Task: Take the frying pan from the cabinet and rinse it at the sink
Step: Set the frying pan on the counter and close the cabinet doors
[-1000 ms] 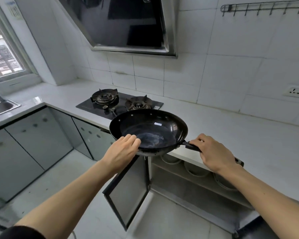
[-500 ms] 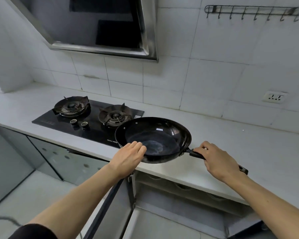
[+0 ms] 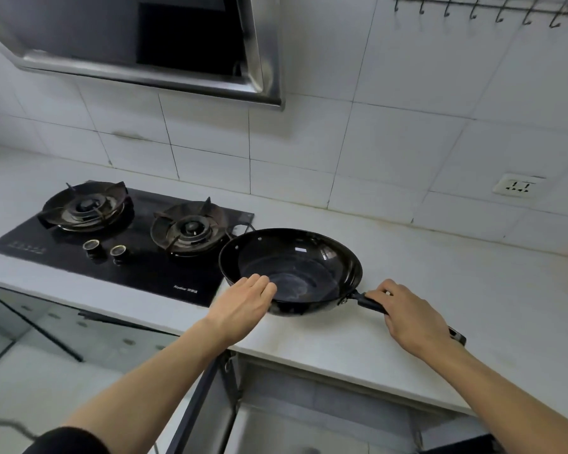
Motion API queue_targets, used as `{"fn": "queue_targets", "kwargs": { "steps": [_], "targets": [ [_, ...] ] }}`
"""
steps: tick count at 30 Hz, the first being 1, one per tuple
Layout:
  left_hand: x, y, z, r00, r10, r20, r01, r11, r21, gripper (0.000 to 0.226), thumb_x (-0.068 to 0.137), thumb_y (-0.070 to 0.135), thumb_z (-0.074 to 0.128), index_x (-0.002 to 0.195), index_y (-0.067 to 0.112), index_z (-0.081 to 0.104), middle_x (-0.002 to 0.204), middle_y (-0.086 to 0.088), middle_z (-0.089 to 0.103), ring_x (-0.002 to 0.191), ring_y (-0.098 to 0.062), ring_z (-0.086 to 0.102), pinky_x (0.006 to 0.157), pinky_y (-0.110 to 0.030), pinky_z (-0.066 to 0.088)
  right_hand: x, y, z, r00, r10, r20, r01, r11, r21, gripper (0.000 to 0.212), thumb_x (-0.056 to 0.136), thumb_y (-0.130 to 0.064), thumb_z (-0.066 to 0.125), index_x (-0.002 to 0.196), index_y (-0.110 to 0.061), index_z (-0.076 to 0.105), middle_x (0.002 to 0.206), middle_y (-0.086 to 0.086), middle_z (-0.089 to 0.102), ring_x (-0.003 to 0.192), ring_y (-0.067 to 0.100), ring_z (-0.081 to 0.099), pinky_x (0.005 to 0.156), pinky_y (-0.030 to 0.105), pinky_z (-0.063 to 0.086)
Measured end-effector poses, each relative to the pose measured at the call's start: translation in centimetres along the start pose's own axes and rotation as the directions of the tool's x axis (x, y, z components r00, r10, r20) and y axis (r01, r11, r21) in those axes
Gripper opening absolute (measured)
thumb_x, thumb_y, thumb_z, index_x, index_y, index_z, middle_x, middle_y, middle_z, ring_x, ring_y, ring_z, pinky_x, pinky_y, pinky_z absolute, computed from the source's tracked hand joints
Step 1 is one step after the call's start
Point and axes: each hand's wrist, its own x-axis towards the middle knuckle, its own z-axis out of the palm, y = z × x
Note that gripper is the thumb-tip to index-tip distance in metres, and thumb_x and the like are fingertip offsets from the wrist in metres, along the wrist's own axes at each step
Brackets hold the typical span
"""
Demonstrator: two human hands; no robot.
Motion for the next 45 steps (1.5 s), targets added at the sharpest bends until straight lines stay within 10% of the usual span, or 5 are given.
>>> {"fn": "queue_targets", "kwargs": {
  "steps": [25, 30, 45],
  "targets": [
    [8.5, -0.2, 8.5, 0.947, -0.133, 0.292, 0.148, 0.989, -0.028, 0.043, 0.064, 0.017, 0.086, 0.084, 0.023, 0.049, 0.08, 0.006, 0.047, 0.068, -0.014, 0.044, 0.056, -0.026, 0.036, 10.8, 5.7, 8.8, 0.996, -0.045, -0.071, 0.057, 0.982, 0.179, 0.063, 0.063, 0.004, 0.079, 0.115, -0.027, 0.061, 0.105, -0.014, 0.051, 0.083, 0.01, 0.05, 0.042, 0.012, 0.025],
    [7.9, 1.2, 9.9, 0.942, -0.139, 0.305, 0.166, 0.984, -0.063, 0.043, 0.061, 0.019, 0.088, 0.082, 0.022, 0.051, 0.078, 0.006, 0.048, 0.067, -0.015, 0.045, 0.057, -0.025, 0.032, 9.8, 5.7, 10.7, 0.995, 0.015, -0.095, 0.008, 0.97, 0.243, 0.064, 0.064, 0.004, 0.08, 0.116, -0.026, 0.06, 0.105, -0.009, 0.052, 0.082, 0.017, 0.053, 0.055, 0.027, 0.046],
    [0.5, -1.3, 7.6, 0.926, -0.338, 0.168, 0.372, 0.889, -0.266, 0.045, 0.072, 0.017, 0.08, 0.113, 0.015, 0.061, 0.13, -0.005, 0.053, 0.106, -0.026, 0.057, 0.08, -0.035, 0.055, 6.4, 1.7, 9.5, 0.976, 0.109, -0.187, -0.083, 0.986, 0.143, 0.047, 0.071, -0.019, 0.08, 0.115, -0.015, 0.065, 0.108, 0.004, 0.058, 0.095, 0.026, 0.058, 0.079, 0.045, 0.047]
  ]
}}
